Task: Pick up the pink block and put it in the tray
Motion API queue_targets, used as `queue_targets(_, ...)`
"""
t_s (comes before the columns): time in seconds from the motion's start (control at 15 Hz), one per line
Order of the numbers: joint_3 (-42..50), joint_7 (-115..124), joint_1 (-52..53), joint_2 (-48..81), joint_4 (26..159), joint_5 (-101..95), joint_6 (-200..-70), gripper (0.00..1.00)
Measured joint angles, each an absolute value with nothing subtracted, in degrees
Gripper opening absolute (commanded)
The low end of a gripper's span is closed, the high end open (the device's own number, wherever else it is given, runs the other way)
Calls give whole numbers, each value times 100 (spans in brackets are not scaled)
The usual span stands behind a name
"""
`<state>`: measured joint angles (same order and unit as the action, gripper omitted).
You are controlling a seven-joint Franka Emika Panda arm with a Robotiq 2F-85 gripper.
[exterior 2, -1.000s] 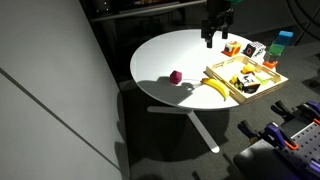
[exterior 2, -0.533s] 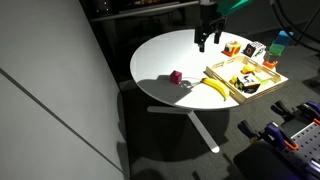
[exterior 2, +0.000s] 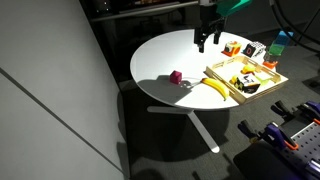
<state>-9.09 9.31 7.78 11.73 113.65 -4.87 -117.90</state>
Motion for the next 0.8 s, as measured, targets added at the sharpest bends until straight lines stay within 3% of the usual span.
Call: queue_targets(0.8, -709, 893, 816, 1835, 11357, -860, -13257, 100)
